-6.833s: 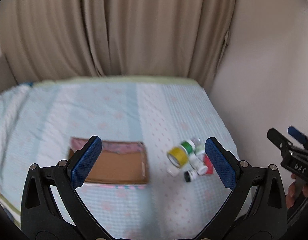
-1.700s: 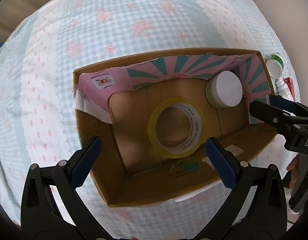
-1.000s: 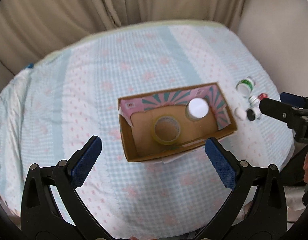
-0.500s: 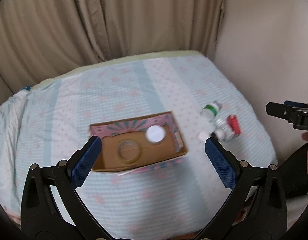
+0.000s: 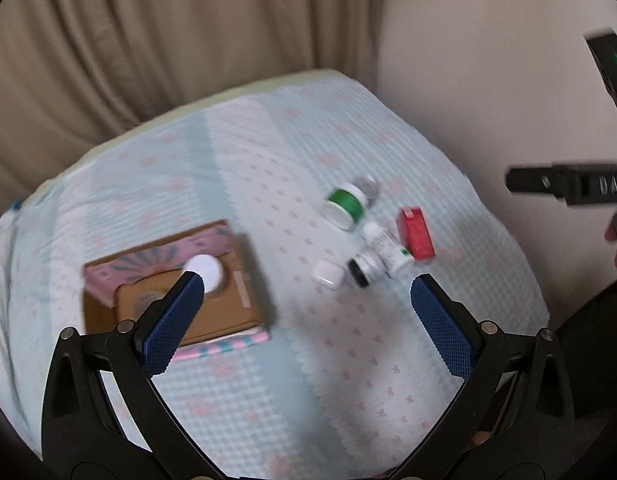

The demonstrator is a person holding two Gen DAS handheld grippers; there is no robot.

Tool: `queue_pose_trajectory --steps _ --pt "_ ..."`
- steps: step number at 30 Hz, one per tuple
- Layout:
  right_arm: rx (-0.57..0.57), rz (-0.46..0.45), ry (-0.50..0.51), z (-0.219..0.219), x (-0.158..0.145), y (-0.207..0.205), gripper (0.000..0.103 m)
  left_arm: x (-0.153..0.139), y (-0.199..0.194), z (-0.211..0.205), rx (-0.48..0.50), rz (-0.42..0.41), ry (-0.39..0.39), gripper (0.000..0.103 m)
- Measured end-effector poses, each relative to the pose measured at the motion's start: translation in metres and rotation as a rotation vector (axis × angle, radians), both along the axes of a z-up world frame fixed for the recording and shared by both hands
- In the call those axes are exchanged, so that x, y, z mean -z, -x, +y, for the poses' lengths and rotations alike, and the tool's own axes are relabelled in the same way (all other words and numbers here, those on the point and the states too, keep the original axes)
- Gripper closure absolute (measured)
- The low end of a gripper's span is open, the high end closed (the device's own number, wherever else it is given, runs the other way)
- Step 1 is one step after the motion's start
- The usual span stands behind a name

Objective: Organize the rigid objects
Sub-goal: 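Grasp the black-capped white jar with the left tool while the right tool grasps the red box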

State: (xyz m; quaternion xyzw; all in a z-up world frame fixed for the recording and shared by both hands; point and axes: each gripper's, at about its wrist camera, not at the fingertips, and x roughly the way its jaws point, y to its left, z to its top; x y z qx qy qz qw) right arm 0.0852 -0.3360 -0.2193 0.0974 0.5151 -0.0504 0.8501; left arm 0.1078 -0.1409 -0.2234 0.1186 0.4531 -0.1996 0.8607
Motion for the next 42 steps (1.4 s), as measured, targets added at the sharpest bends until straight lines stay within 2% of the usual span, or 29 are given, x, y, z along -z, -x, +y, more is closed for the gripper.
queue_pose_trajectory --steps 9,16,21,24,26,28,32,35,37,40,42 --pt "0.084 0.085 -0.06 -0.055 0.086 -0.039 0.0 0.111 -0.046 -0.073 0.309 0.101 -0.113 0.0" --pt "0.136 0.151 -0.101 -0.076 0.157 -0.076 0.0 0.178 -0.078 -0.1 0.433 0.171 -0.166 0.0" --pt "0.163 0.211 -0.133 -0.078 0.198 -0.094 0.006 0.221 -0.098 -0.116 0.484 0.26 -0.197 0.001" --pt "0.159 0.249 -0.125 -0.075 0.218 -0.104 0.006 0.238 -0.103 -0.126 0.533 0.289 -0.208 0.002" --pt "0.155 0.273 -0.132 -0.074 0.229 -0.11 0.012 0.248 -0.105 -0.134 0.577 0.302 -0.222 0.002" --pt "0.153 0.292 -0.145 -0.074 0.238 -0.114 0.016 0.254 -0.108 -0.139 0.602 0.312 -0.225 0.005" --pt "0.16 0.322 -0.156 -0.075 0.253 -0.123 0.018 0.266 -0.111 -0.147 0.647 0.343 -0.224 0.009" --pt "0.164 0.342 -0.168 -0.075 0.262 -0.126 0.032 0.276 -0.109 -0.15 0.672 0.352 -0.256 0.03" --pt "0.172 0.35 -0.167 -0.076 0.265 -0.127 0.037 0.281 -0.111 -0.152 0.67 0.372 -0.258 0.033" --pt "0.167 0.38 -0.181 -0.075 0.274 -0.13 0.057 0.282 -0.113 -0.153 0.667 0.366 -0.256 0.042" --pt "0.173 0.394 -0.173 -0.075 0.279 -0.129 0.06 0.28 -0.116 -0.153 0.665 0.367 -0.252 0.043"
